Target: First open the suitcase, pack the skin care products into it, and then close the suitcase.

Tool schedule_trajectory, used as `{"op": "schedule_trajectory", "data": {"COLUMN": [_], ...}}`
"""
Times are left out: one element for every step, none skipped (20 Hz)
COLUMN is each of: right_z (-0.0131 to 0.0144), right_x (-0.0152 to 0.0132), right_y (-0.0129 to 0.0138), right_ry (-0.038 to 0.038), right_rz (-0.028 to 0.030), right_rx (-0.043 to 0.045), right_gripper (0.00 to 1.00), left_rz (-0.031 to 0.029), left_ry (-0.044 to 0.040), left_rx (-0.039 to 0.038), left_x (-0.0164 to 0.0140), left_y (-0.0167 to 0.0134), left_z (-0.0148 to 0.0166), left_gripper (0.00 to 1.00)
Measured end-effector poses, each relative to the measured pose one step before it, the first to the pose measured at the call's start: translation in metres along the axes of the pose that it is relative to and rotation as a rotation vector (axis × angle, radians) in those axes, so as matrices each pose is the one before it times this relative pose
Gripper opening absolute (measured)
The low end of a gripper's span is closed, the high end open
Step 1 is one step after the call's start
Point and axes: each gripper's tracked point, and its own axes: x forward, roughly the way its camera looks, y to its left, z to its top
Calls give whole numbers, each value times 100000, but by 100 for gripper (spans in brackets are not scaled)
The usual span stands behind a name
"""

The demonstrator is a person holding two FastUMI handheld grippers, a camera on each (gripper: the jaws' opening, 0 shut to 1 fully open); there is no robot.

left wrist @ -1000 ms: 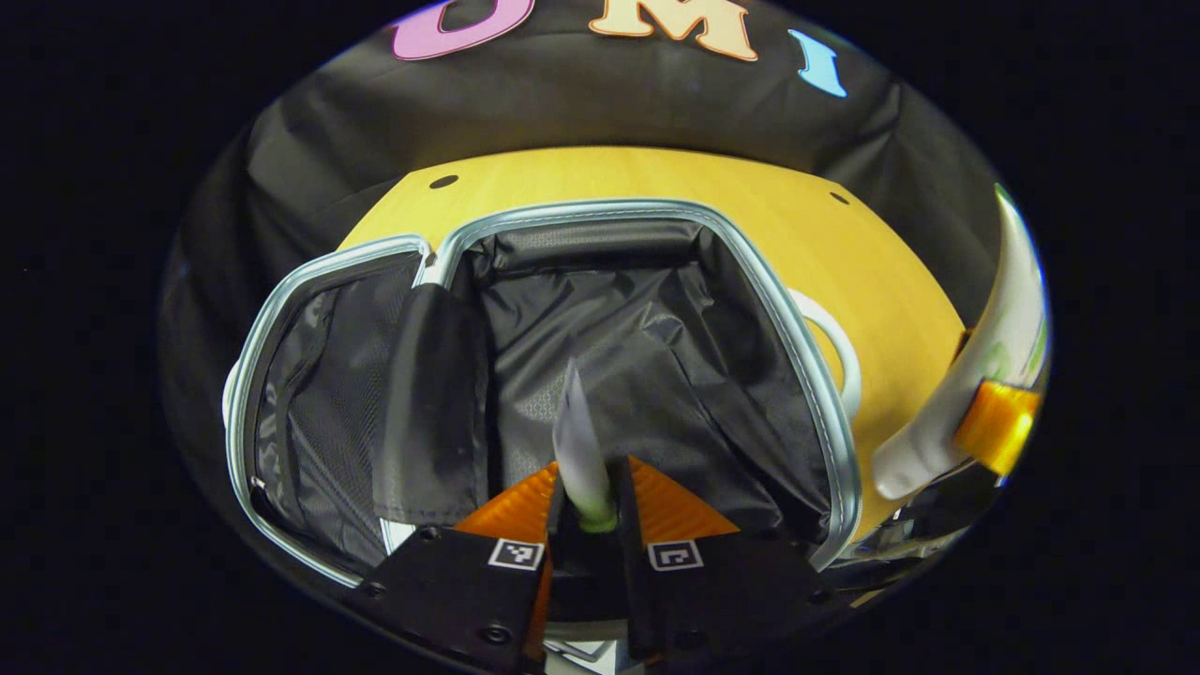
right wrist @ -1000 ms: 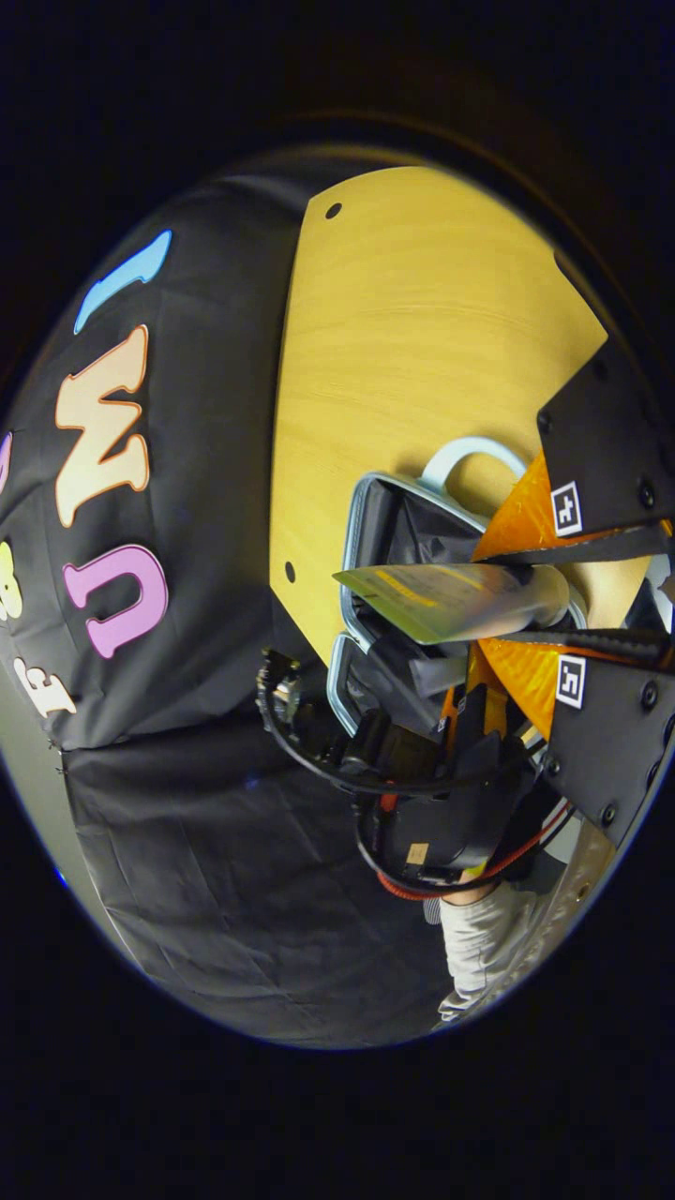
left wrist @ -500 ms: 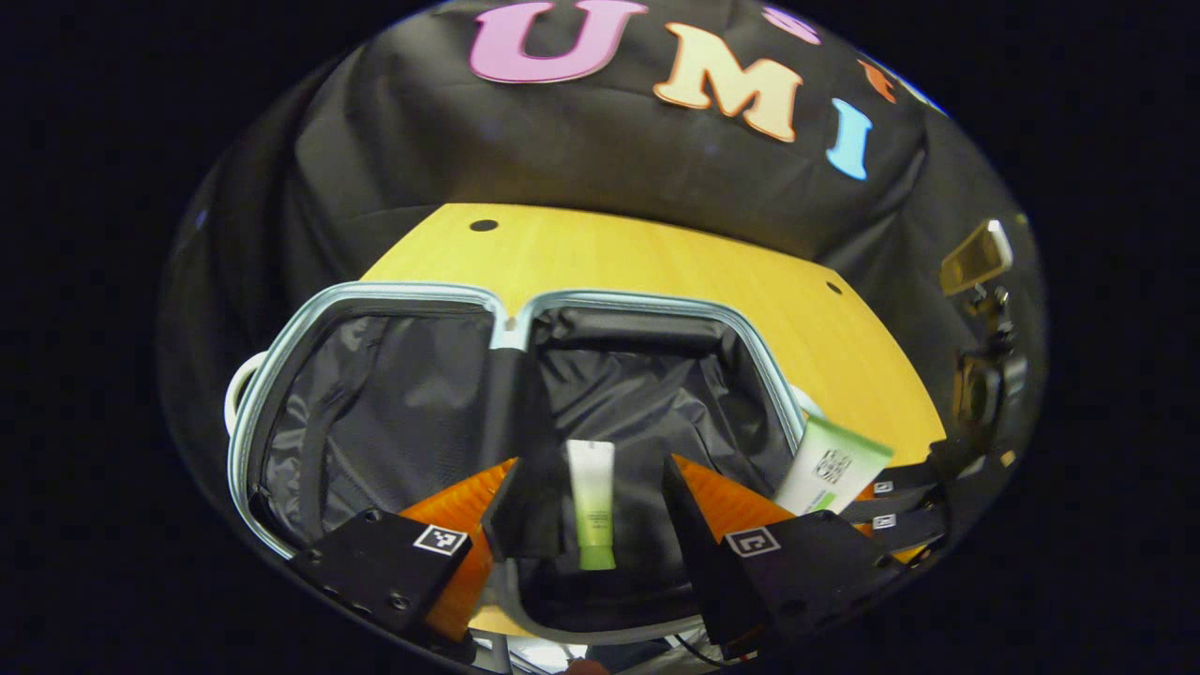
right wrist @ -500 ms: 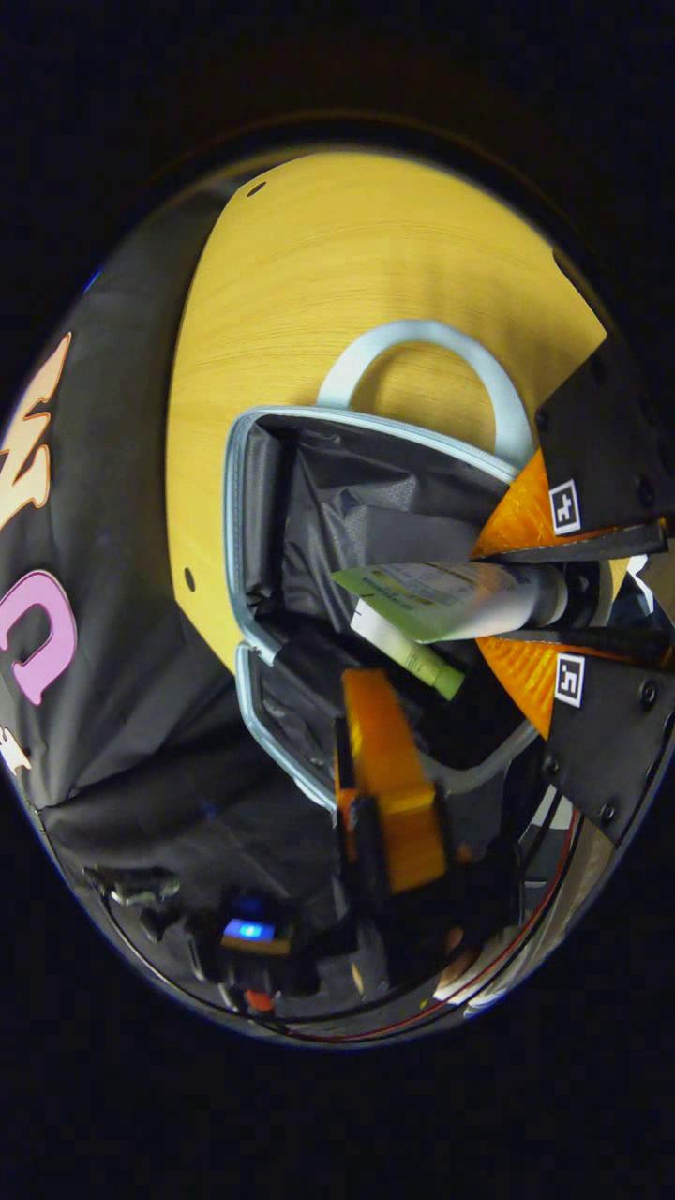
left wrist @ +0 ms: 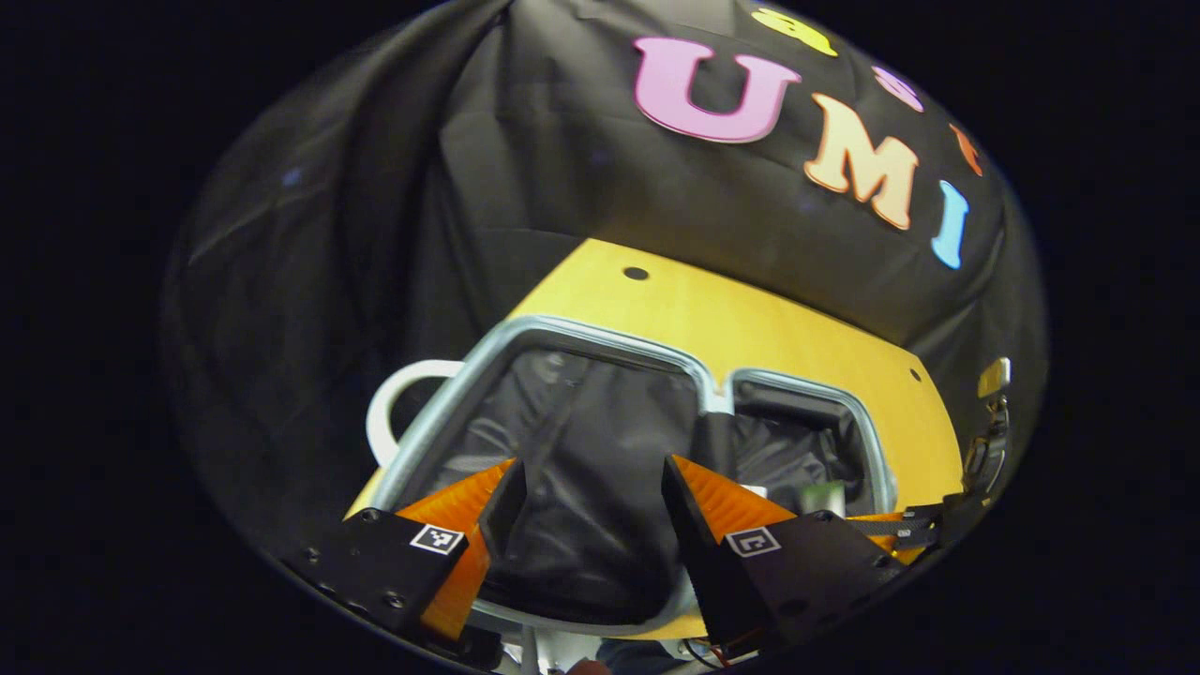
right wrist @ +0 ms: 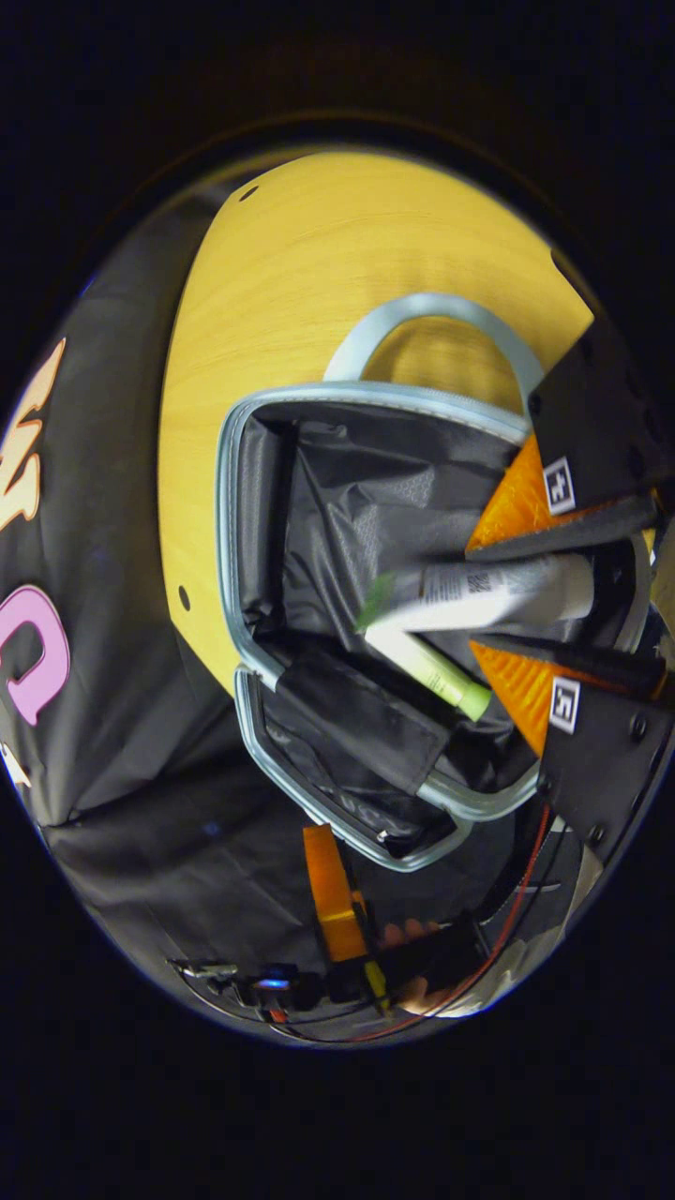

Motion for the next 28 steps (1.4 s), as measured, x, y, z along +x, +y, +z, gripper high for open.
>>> {"op": "schedule_trajectory", "data": {"right_z": [688,988,1061,1065,991,1010,1068,885,900,849,773,686,470,491,171,-70,32,240,-16,32,40,506,760,637,233,105,184,322], "right_x": [-463,-663,-561,-570,-424,-428,-457,-479,-569,-611,-645,-606,-548,-432,-449,-474,-359,-385,-136,-245,-323,-316,-160,-230,-116,-332,-216,-330], "right_y": [616,-224,-86,-61,-272,-476,-639,-761,-920,-1013,-1264,-1161,-1492,-1701,-1546,-1382,-1336,-1233,-1307,-1186,-747,-616,-687,-359,-111,115,270,-41], "right_ry": [-2944,-3712,-3847,-3595,-3634,-2919,-2671,-2267,-2003,-2133,-2180,-2079,-2268,-2242,-1158,30,-451,-647,-49,508,50,-1299,-2386,-2289,-1237,-658,-865,-1733], "right_rz": [405,-1010,-963,-764,-1221,-1286,-1753,-1837,-2139,-2903,-3059,-2932,-3986,-4553,-3903,-3319,-2883,-2826,-3477,-3069,-1435,-1564,-1444,-458,349,1387,1671,655], "right_rx": [-3181,-4312,-3633,-1803,-324,1145,1753,1988,1708,1012,629,180,-580,-790,-396,500,1099,1287,972,680,-14,-707,-563,113,512,764,531,3], "right_gripper": [68,84,99,98,98,98,98,98,98,98,98,98,98,98,98,98,98,98,98,98,98,98,98,98,98,98,98,98], "left_rz": [3119,3037,2874,2230,2167,1349,1985,1643,1411,1352,1351,1798,-150,-1204,-2814,-924,-258,1344,814,627,1362,56,-2040,145,1255,1246,1606,1265], "left_ry": [-807,-700,-135,-766,-332,-690,816,1337,2125,2056,2657,3332,3955,4181,3687,3104,3009,2164,3146,919,636,1983,377,612,534,-771,-2316,-2394], "left_rx": [194,258,362,269,-569,-471,-817,-1253,-1464,-1028,-381,279,-1142,-2347,-2072,-1150,-388,-321,333,1602,1550,348,-1953,-1414,1244,2285,2291,2501], "left_x": [239,108,-14,448,292,612,658,821,971,1092,1064,1100,1243,1152,296,497,720,808,965,502,415,158,-98,-151,-115,-879,-1083,-705], "left_y": [1661,1602,1556,1422,1490,1291,1310,1260,937,825,906,853,230,-108,145,293,103,76,-76,151,514,183,-660,-712,-427,-38,-43,-21], "left_z": [546,596,468,569,516,641,221,175,-78,-239,-292,-603,-702,-534,-356,-401,-348,-499,-674,-253,-28,-420,75,19,290,242,609,590], "left_gripper": [86,87,87,87,87,87,87,87,87,87,87,87,84,87,87,83,84,80,75,71,70,61,53,38,24,10,8,6]}}
